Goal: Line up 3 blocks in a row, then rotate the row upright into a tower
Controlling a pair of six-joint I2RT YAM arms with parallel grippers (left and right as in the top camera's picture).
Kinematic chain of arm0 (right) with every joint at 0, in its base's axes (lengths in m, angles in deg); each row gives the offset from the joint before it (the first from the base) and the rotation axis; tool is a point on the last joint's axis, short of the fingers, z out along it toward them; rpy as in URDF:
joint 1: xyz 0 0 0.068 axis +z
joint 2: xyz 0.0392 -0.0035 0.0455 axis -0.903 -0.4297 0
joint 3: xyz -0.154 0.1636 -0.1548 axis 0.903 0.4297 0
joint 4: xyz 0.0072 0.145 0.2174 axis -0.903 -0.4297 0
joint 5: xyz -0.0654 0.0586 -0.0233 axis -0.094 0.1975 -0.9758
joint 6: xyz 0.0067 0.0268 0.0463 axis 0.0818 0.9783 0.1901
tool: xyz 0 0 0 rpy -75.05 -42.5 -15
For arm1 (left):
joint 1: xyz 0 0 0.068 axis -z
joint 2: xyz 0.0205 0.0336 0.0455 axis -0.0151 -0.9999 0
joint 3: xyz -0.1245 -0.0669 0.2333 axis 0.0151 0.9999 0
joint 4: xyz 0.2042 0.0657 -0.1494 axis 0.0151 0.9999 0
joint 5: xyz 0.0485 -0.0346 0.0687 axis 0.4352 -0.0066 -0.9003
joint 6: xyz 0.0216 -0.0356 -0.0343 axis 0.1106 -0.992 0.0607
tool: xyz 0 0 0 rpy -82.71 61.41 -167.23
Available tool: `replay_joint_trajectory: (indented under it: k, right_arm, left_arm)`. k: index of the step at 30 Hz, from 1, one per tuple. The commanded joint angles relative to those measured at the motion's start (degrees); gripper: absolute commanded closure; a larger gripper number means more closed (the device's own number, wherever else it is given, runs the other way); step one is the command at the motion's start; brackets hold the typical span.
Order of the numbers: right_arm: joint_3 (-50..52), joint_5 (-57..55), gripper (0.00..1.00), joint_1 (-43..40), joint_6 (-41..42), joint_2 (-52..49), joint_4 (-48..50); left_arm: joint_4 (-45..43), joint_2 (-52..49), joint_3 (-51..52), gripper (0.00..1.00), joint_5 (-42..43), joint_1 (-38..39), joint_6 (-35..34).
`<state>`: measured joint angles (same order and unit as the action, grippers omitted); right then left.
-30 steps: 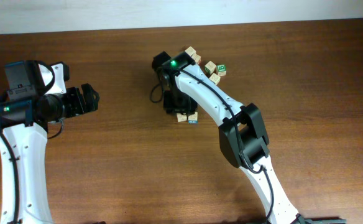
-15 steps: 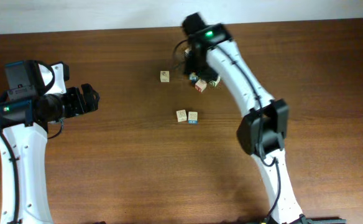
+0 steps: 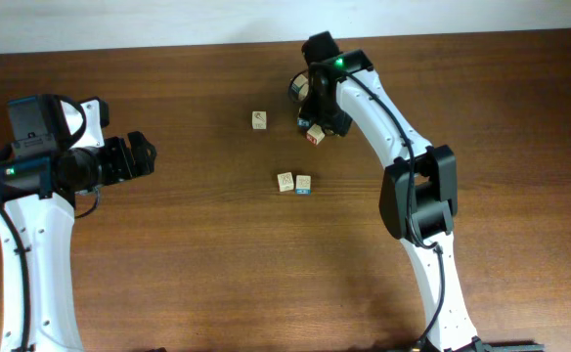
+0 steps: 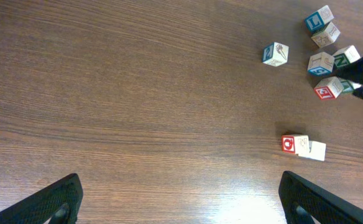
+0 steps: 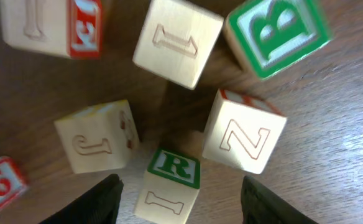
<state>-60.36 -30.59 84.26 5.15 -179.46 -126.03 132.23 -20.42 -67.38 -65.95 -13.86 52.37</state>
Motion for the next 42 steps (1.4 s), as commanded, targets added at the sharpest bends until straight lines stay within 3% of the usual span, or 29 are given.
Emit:
replay_joint_trajectory:
  k: [1,13,20,26,36,42]
  right_arm:
    - [2.43,0.33,0.42,0.52,0.87,-0.55,1.36]
    - [4.2,4.11,0.65,0.57,-1.6,-0.5,-0.52]
    - [4.22,8.11,0.74,0.61,-9.51,-0.5,-13.11]
    - [4.22,8.11,0.74,3.19,-13.07,-0.5,-19.76]
    - [4.22,8.09,0.72,5.73,-13.42,-0.5,-19.93]
    - [3.93,8.83,0.55,5.79,-13.77,-0.46,-20.28]
  left_arm:
    - [-0.09,-0.02,-1.16,0.01,0.02,-0.28,-0.76]
    - [-0.09,-0.02,-1.16,0.01,0.0,-0.31,-0.76]
    - [0.5,-0.02,-1.11,0.01,0.02,-0.28,-0.76]
    - [0.96,-0.09,-1.09,0.01,0.04,-0.28,-0.76]
    - [1.01,-0.2,-1.05,0.01,0.04,-0.28,-0.76]
    - [1.03,-0.2,-1.05,0.01,0.74,-0.28,-0.76]
